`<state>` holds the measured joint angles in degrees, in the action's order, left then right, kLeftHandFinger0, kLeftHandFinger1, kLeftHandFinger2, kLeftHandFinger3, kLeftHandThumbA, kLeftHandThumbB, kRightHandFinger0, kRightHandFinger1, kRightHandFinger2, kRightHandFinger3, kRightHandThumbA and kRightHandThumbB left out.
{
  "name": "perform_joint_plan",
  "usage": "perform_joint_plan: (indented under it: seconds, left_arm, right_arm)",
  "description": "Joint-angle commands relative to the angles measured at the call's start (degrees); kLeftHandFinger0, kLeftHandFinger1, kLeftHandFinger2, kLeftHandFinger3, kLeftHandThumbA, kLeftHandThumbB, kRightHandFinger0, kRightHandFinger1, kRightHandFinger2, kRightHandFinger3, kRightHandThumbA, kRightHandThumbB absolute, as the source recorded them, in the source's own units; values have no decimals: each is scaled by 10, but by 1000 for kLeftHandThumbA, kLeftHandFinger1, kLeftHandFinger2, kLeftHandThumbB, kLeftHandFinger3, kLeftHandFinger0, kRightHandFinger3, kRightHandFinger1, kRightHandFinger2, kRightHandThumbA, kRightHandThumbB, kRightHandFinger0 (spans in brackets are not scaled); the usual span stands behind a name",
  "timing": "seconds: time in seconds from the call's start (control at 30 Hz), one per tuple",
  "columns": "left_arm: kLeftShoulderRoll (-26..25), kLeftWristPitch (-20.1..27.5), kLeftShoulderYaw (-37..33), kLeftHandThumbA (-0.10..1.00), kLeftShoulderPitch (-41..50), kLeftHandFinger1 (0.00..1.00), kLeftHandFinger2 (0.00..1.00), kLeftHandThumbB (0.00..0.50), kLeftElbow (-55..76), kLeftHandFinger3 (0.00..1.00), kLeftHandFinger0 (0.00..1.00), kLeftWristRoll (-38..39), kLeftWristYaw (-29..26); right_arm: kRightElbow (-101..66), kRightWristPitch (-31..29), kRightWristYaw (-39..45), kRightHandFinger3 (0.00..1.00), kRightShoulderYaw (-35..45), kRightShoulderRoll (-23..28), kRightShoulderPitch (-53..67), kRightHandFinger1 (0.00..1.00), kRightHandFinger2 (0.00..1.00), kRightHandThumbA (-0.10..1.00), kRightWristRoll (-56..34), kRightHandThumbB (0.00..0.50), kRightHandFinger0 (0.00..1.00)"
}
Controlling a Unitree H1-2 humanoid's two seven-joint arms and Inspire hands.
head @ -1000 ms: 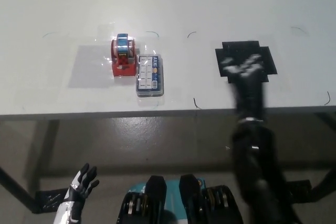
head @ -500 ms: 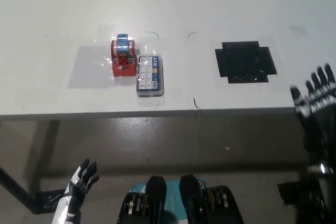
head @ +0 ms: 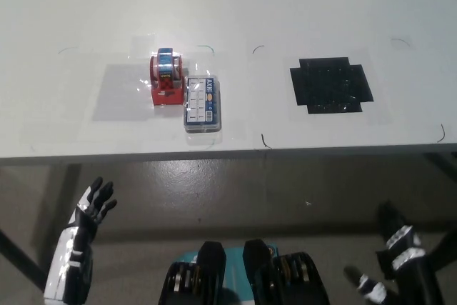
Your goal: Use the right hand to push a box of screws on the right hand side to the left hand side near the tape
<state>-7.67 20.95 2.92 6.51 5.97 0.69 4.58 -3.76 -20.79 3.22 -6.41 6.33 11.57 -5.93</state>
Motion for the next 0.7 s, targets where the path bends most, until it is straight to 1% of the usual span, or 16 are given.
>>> perform_joint_plan:
  seconds: [0.0,0.1,0.17,0.2,0.27,0.3,0.37,0.4,0.47,0.6,0.67]
  left_arm:
    - [-6,-12,5,1000,-3,1000,1000,131,15,1000,1000,7,-2]
    - [-6,-14,6,1000,-1,1000,1000,132,14,1000,1000,10,0]
    - [-4,-8,7,991,-1,1000,1000,127,9,1000,1000,12,-1]
    - [-3,-8,7,987,0,1000,1000,131,9,1000,1000,12,-1]
    - [-2,-5,6,985,5,1000,1000,128,10,1000,1000,11,0]
    - [-2,-3,6,983,6,1000,1000,126,9,1000,1000,11,0]
    - [-2,-2,6,988,5,1000,1000,122,8,1000,1000,9,0]
    - [-2,-3,6,991,6,1000,1000,133,8,1000,1000,8,0]
    - [-2,-1,5,995,6,1000,1000,134,4,1000,1000,6,0]
    - [2,-3,5,1000,10,1000,1000,135,7,1000,1000,6,-2]
    - [2,-2,5,1000,15,1000,1000,138,7,1000,1000,3,-3]
  right_arm:
    - [25,-60,24,1000,-12,-4,2,1000,1000,1000,14,243,1000]
    - [34,-61,32,1000,-10,-5,7,1000,1000,1000,-5,232,1000]
    - [38,-61,34,1000,-6,-5,6,1000,1000,1000,-10,241,1000]
    - [38,-61,33,1000,-5,-6,7,1000,1000,1000,-11,232,1000]
    - [37,-61,35,1000,-1,-7,9,1000,1000,1000,-19,232,1000]
    - [37,-61,36,1000,1,-7,9,1000,1000,1000,-19,224,1000]
    - [39,-61,38,1000,4,-7,5,1000,1000,1000,-27,230,1000]
    - [38,-61,39,1000,5,-8,6,1000,1000,1000,-27,229,1000]
    - [37,-61,37,1000,8,-8,5,1000,1000,1000,-26,251,1000]
    - [34,-60,37,1000,9,-9,3,1000,1000,1000,-30,244,1000]
    - [36,-61,43,1000,9,-10,2,1000,1000,1000,-42,252,1000]
